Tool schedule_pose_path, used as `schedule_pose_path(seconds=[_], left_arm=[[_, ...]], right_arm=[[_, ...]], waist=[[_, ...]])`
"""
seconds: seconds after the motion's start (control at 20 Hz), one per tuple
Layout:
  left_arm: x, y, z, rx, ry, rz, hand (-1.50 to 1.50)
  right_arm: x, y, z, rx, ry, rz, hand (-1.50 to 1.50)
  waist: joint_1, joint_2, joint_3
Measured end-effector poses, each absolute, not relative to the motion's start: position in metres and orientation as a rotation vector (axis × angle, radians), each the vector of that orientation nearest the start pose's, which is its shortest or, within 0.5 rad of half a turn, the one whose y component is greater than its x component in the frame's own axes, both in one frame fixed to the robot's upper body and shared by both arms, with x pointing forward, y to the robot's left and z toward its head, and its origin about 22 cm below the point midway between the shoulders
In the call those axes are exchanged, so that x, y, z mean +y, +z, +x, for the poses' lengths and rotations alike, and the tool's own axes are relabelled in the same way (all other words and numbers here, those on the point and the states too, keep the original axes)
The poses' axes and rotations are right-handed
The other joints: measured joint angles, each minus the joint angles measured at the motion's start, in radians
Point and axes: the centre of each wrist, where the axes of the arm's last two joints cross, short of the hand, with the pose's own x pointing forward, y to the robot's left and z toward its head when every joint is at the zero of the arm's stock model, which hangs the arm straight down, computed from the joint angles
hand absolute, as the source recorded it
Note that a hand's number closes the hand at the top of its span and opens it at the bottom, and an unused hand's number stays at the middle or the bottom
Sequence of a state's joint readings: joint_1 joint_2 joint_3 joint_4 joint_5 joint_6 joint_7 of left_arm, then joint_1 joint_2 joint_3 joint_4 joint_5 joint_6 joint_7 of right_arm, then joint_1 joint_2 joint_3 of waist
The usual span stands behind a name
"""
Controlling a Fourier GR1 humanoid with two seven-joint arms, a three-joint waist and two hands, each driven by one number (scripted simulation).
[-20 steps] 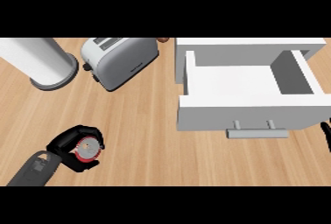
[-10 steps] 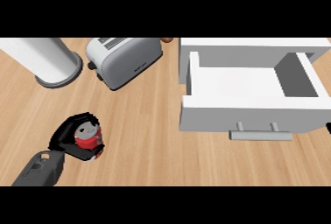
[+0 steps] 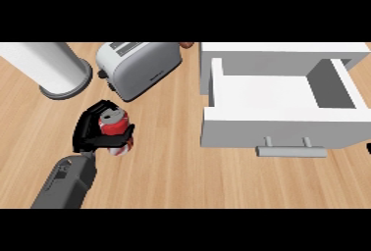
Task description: Pick up the can, place it into the drawer and close the drawer
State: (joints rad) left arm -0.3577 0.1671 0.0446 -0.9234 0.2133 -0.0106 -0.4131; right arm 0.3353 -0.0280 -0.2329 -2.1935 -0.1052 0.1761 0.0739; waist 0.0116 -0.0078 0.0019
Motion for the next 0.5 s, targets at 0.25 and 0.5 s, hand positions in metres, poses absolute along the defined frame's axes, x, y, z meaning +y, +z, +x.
schedule_pose_path(seconds=[0.25,0.5], left_arm=[[0.225,0.005,0.331,-1.732,0.001,-0.015,1.50],[0.187,0.052,0.334,-1.755,-0.035,-0.029,1.50]], right_arm=[[-0.300,0.095,0.135,-1.825,-0.038,-0.189,-1.50],[-0.299,0.093,0.133,-1.826,-0.035,-0.192,-1.50]], waist=[[-0.005,0.002,-0.001],[-0.011,0.003,-0.001]])
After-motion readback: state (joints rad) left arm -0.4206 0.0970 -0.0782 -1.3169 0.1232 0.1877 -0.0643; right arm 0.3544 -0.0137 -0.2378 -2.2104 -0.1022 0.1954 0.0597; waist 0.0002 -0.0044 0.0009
